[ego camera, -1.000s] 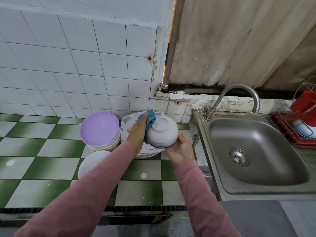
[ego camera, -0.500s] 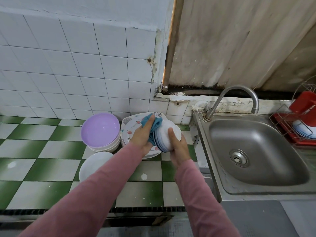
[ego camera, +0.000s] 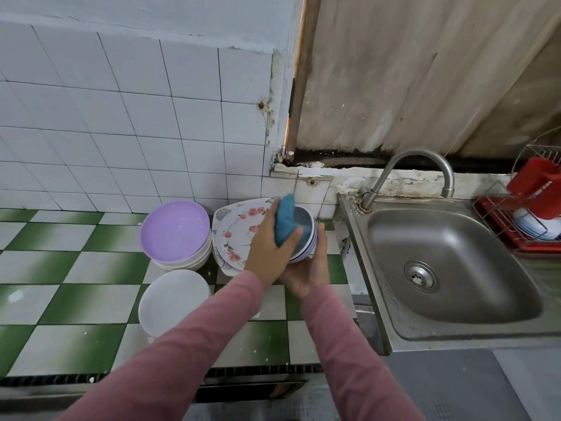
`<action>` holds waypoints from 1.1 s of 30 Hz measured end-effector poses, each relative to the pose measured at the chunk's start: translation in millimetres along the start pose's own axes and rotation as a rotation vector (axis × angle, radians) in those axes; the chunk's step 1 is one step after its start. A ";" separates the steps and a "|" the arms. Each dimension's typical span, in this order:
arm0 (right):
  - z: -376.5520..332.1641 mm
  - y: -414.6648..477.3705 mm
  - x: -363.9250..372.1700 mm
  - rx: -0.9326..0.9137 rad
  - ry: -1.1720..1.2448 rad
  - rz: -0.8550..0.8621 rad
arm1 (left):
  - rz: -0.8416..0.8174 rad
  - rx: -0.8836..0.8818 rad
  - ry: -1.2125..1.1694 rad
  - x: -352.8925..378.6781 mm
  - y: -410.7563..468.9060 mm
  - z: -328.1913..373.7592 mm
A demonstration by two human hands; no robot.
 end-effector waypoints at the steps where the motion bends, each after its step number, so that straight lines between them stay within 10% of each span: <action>1: 0.0 -0.7 2.1 -0.009 -0.011 -0.007 | -0.011 0.075 0.119 4.2 0.3 -3.3; 16: -7.6 4.9 -11.4 -0.135 -0.048 0.093 | -0.483 0.003 0.787 12.7 -2.2 -1.8; 26: -23.6 -22.0 -28.2 -0.205 0.023 0.097 | -0.800 -0.050 0.585 27.8 -6.7 19.5; 33: -100.1 -62.7 -56.1 -0.421 -0.028 0.193 | -0.819 -0.396 -0.056 69.6 -8.2 22.4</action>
Point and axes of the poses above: each hand's wrist, its own y-axis towards the middle knuckle, its own x-axis out of the palm, z = x × y, the point moved 6 cm from there along y, towards the middle knuckle, and after that the axes turned 14 degrees about -x, right-handed, at the moved point
